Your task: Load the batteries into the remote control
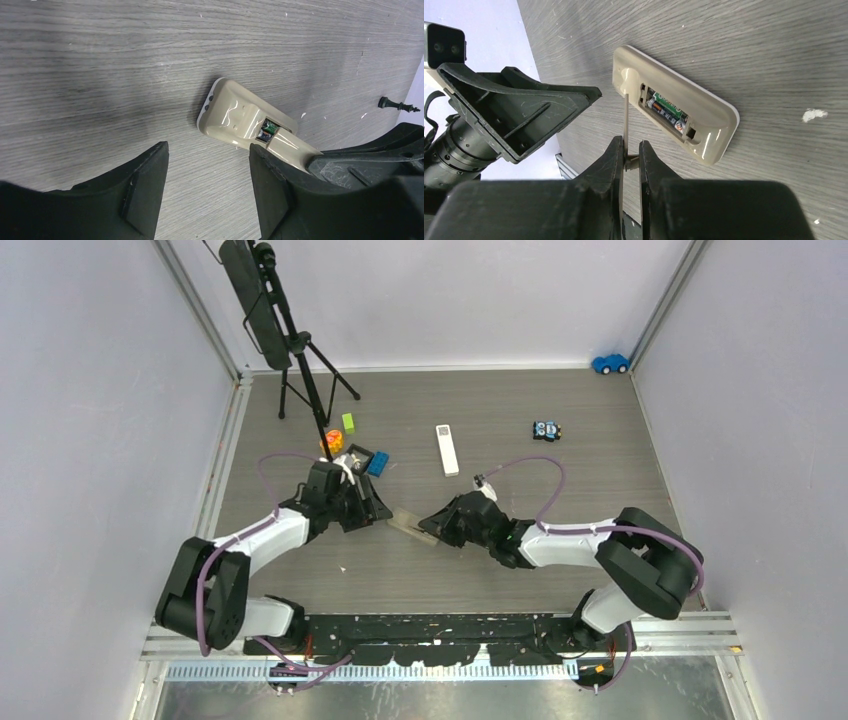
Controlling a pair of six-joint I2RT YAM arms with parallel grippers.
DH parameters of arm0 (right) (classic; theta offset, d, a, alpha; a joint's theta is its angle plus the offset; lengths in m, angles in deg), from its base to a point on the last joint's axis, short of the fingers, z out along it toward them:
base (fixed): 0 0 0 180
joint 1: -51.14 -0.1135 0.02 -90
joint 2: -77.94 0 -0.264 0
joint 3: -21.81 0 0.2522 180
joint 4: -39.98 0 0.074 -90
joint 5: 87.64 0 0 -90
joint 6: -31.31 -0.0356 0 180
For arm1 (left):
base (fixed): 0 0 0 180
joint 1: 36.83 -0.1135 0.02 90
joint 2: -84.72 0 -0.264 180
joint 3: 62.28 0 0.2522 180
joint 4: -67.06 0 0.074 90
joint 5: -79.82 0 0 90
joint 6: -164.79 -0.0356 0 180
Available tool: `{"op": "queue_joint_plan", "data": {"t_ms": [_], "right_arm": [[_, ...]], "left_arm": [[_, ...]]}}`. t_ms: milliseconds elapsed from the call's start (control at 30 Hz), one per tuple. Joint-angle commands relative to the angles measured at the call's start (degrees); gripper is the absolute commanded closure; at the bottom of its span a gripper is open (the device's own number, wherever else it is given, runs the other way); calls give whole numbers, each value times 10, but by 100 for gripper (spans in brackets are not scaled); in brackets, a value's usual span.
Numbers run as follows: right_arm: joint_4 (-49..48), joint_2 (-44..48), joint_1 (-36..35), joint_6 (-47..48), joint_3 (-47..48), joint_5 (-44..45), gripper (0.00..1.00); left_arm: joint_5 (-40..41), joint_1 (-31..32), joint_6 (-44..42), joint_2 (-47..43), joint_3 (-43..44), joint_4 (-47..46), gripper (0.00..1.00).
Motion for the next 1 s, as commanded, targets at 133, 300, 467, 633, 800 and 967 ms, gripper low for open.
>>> {"op": "queue_joint_plan", "data": {"t_ms": [133,300,467,633,800,967], "right_arm": [[-39,-23,14,-3,4,4,100],[-41,-35,19,0,8,-12,100],[-30,-39,20,5,12,-18,100],[-14,-48,21,17,19,-22,100],[-15,-67,23,15,28,-43,100],[-10,-75,24,2,34,-45,96]], "left_arm": [[-35,-4,-7,41,0,-74,40],[-34,-4,-7,46,2,-78,41],[-32,-4,-9,50,2,-78,40],[-35,-4,-9,57,-2,-95,43],[-41,-4,-11,69,0,-106,44],[-51,-4,-10,84,3,-108,46]]}}
